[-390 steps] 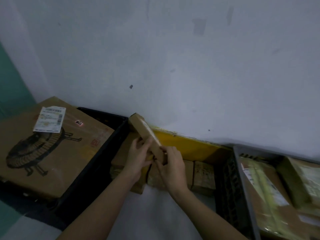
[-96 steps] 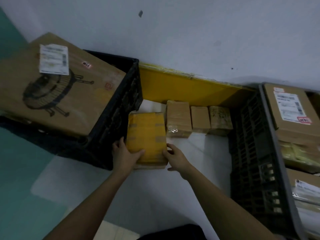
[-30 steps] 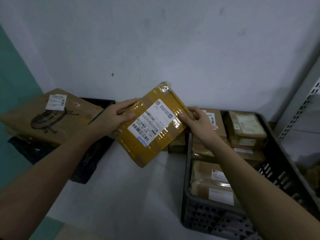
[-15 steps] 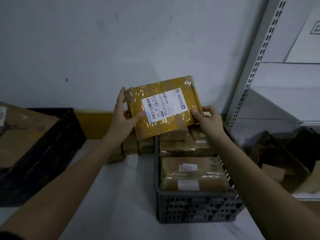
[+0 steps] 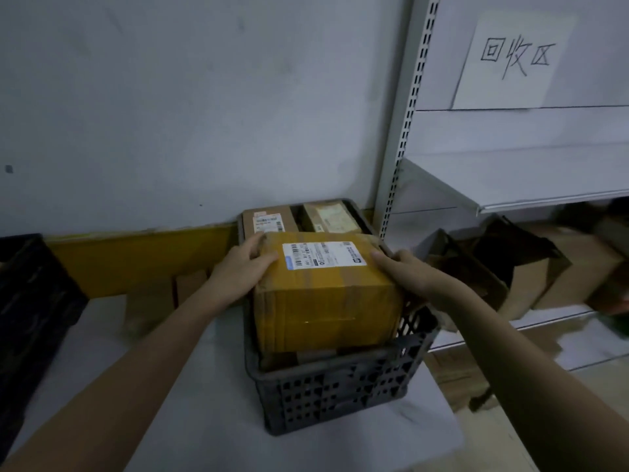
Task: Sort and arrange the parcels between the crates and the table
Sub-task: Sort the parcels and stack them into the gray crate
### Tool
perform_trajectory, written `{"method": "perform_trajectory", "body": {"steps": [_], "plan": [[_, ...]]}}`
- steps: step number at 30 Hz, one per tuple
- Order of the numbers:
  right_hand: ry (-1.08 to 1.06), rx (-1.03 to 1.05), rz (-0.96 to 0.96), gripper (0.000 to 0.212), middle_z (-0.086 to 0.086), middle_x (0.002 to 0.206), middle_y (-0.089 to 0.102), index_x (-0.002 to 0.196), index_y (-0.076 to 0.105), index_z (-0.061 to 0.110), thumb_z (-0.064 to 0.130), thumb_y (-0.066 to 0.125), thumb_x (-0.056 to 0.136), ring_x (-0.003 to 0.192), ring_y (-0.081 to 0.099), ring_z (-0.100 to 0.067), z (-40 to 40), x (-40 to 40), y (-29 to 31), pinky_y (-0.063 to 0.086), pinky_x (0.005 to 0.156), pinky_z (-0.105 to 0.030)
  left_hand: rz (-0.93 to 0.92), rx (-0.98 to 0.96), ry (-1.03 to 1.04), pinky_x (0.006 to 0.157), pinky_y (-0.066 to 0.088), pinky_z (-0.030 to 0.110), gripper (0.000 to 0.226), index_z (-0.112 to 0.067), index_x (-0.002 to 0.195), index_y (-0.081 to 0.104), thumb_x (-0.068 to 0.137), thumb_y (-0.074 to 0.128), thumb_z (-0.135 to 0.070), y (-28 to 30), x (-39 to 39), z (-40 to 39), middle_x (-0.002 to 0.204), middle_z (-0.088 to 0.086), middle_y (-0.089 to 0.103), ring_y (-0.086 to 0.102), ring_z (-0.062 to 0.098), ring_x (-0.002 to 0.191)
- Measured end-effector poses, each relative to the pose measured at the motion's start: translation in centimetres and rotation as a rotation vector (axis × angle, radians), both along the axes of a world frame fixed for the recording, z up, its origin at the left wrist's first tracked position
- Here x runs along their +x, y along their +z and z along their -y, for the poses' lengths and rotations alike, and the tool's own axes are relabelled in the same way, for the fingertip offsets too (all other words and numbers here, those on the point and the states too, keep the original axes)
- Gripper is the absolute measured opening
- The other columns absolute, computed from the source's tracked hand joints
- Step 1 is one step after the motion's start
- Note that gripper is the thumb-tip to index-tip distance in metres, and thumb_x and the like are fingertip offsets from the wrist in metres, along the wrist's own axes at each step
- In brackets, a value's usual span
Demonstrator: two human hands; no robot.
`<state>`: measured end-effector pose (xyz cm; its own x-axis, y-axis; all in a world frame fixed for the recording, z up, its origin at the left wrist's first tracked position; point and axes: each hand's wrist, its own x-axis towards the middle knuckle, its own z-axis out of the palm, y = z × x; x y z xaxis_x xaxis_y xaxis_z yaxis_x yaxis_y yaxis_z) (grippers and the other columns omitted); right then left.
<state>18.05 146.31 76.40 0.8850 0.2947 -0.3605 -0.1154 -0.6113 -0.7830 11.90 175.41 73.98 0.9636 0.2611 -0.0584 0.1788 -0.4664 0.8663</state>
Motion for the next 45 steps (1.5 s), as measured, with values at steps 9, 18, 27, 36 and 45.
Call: {"method": "perform_trajectory", "body": {"steps": [9,18,27,36,45], "plan": [[0.065,-0.175,0.015,0.054,-0.004,0.119,0.051,0.139,0.041,0.017,0.051,0.049,0.099,0.096,0.059,-0.023,-2.1,1.6,-1.6,0.058,0.07,-0.036,-0.136,0.025,-0.019,0.1,0.049,0.044,0.09,-0.041,0.148,0.023,0.076,0.072,-0.063,-2.7,-1.1,-1.1,0.151,0.005,0.033,0.045,0.025,0.129],[0.088,-0.192,-0.152,0.064,-0.008,0.129,0.047,0.147,0.028,0.019,0.049,0.054,0.097,0.095,0.06,-0.025,-1.0,1.4,-2.6,0.06,0.061,-0.034,-0.267,0.553,-0.279,0.107,0.044,0.038,0.068,-0.035,0.146,0.036,0.088,0.057,-0.063,0.8,1.5,-0.5,0.151,-0.005,0.041,0.047,0.02,0.132],[-0.035,-0.466,0.517,0.048,-0.013,0.132,0.056,0.136,0.045,0.012,0.041,0.046,0.098,0.115,0.056,-0.033,-7.6,2.4,-1.9,0.051,0.092,-0.048,-0.246,0.666,-0.192,0.087,0.046,0.029,0.057,-0.024,0.142,0.049,0.099,0.038,-0.059,2.3,2.9,-2.8,0.143,0.001,0.054,0.055,0.019,0.121],[0.167,-0.099,0.651,0.028,-0.003,0.109,0.063,0.117,0.061,0.013,0.032,0.051,0.099,0.098,0.061,-0.021,-25.5,0.8,-0.1,0.053,0.081,-0.038,-0.19,0.569,0.14,0.107,0.041,0.047,0.065,-0.024,0.148,0.039,0.097,0.034,-0.064,-2.3,-0.4,-17.7,0.152,0.006,0.042,0.042,0.029,0.136],[0.301,-0.097,0.121,0.022,-0.001,0.097,0.057,0.113,0.055,0.014,0.031,0.052,0.1,0.09,0.056,-0.02,-44.8,-2.1,-10.3,0.052,0.086,-0.04,-0.269,0.247,0.344,0.087,0.038,0.029,0.048,-0.01,0.14,0.046,0.1,0.052,-0.036,-11.0,-5.4,-31.7,0.14,0.015,0.05,0.05,0.03,0.125]]}}
